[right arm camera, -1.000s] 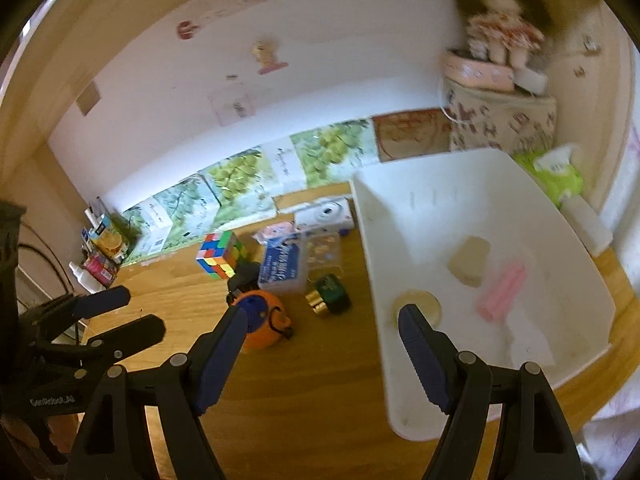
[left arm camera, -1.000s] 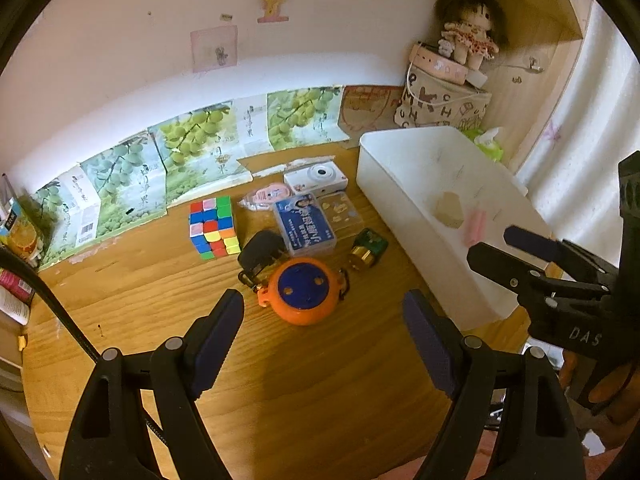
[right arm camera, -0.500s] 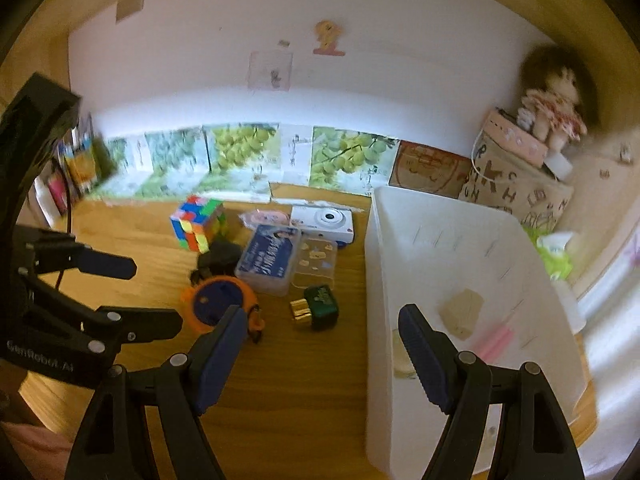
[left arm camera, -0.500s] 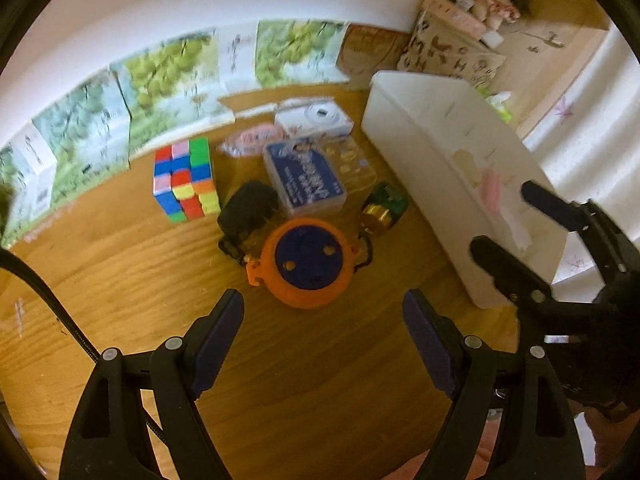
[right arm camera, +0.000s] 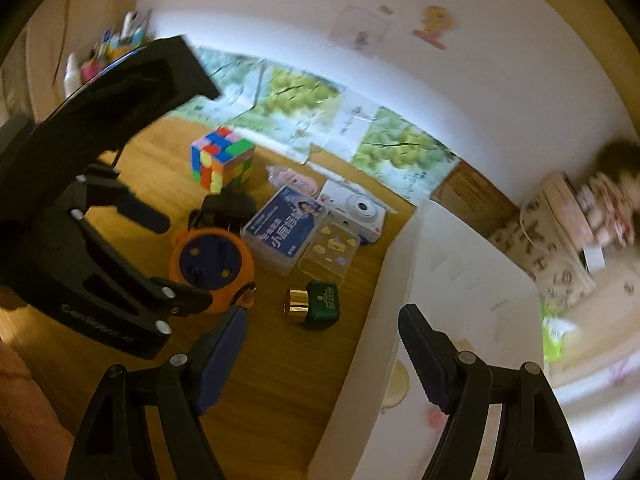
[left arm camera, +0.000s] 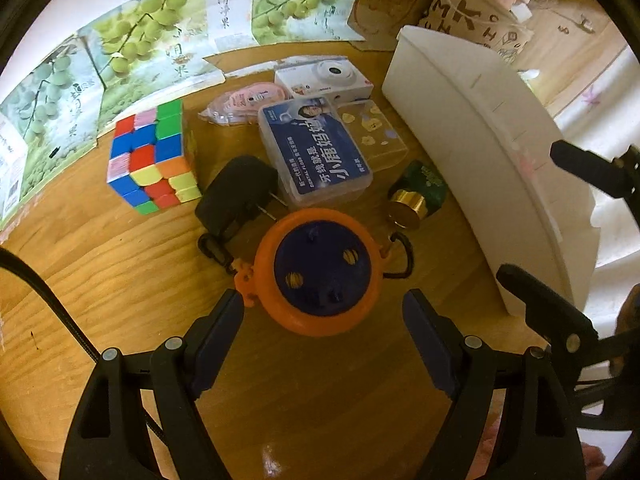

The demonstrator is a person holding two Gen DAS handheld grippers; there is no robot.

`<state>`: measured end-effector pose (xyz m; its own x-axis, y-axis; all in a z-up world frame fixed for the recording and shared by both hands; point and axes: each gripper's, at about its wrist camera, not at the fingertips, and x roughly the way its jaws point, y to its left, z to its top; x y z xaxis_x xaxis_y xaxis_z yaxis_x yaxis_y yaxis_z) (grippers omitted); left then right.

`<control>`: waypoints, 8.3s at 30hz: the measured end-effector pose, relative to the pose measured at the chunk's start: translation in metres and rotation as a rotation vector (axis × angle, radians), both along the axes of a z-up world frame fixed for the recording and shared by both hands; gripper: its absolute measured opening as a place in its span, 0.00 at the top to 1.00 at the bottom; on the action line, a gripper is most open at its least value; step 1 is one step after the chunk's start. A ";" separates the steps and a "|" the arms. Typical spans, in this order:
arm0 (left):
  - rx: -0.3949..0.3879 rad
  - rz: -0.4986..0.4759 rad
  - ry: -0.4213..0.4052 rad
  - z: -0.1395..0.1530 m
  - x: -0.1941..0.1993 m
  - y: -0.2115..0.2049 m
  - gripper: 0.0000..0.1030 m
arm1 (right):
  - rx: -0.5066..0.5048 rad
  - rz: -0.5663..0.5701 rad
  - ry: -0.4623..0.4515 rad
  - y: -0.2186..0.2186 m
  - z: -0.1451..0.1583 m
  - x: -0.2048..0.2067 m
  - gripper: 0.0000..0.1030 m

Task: Organize rigid objects
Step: 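Lower the left tool over the orange reel and close on it, then close the right tool on the green gold-capped jar while the left tool holds the reel, then carry the reel in the left tool and the jar in the right tool over the bin, then open the left tool to drop the reel while the right tool drops the jar, then withdraw both open tools from the bin toward the desk objects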

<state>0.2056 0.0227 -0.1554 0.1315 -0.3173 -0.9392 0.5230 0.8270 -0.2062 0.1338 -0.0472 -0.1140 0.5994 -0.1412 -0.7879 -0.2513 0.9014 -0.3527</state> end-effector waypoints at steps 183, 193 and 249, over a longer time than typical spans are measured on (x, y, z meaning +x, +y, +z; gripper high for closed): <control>-0.160 0.243 -0.285 0.081 -0.002 -0.220 0.21 | 0.232 0.168 0.470 -0.187 0.012 -0.013 0.58; -0.107 0.257 -0.173 0.052 0.013 -0.232 0.21 | 0.244 0.144 0.536 -0.200 -0.010 0.000 0.58; -0.161 0.301 -0.432 0.125 -0.030 -0.008 0.16 | 0.451 -0.208 0.154 -0.079 0.045 -0.025 0.24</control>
<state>0.1755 0.0143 -0.0305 0.6010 -0.3413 -0.7227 0.3333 0.9289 -0.1615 0.1085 -0.1264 -0.0686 0.4673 0.1290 -0.8747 -0.0685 0.9916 0.1097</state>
